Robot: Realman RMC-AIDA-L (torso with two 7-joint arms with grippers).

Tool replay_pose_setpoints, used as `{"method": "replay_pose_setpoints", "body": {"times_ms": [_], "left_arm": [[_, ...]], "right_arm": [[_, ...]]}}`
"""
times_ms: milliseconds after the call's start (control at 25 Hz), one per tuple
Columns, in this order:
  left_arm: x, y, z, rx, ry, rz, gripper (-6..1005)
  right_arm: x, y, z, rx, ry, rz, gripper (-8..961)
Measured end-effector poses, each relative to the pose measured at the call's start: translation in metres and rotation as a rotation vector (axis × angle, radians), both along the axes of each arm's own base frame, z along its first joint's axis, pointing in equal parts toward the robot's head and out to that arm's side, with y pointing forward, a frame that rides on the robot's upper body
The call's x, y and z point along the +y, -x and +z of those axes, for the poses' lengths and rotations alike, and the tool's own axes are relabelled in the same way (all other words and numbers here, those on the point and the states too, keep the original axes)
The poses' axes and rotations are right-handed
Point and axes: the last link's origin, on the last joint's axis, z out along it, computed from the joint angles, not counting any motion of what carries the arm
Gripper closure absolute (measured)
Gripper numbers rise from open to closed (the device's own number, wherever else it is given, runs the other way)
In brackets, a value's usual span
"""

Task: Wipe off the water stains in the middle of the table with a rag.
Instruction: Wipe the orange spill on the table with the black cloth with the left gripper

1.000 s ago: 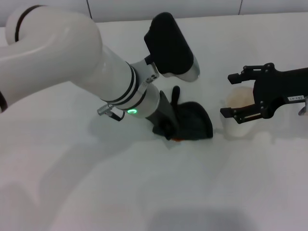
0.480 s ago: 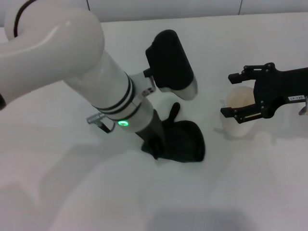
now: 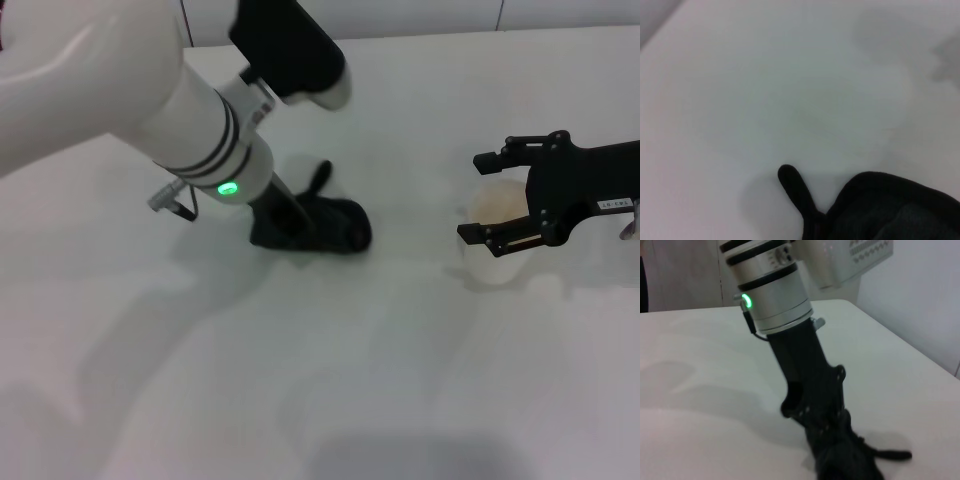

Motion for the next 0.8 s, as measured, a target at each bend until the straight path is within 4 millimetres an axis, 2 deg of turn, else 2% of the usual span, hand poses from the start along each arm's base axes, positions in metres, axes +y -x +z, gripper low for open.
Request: {"method": "replay_pose_setpoints", "body": {"times_ms": [120, 280, 480, 800], "left_arm": [[0.009, 0.005, 0.007, 0.008, -0.078, 0.052, 865], [0.012, 0.009, 0.009, 0.024, -0.104, 0.075, 860], [0.004, 0.005, 0.013, 0.062, -0.057, 0.062, 853], [-0.011, 0.007, 0.042, 0.215, -0.019, 0.112, 841]], "right_arm": [[0.0, 0.0, 0.0, 0.0, 0.001, 0.0, 84], [0.0, 0.0, 0.0, 0.0, 0.002, 0.0, 84], [-0.001, -0.001, 0.0, -0.001, 0.002, -0.001, 83], [-0.002, -0.001, 0.005, 0.008, -0.011, -0.001, 84]]}}
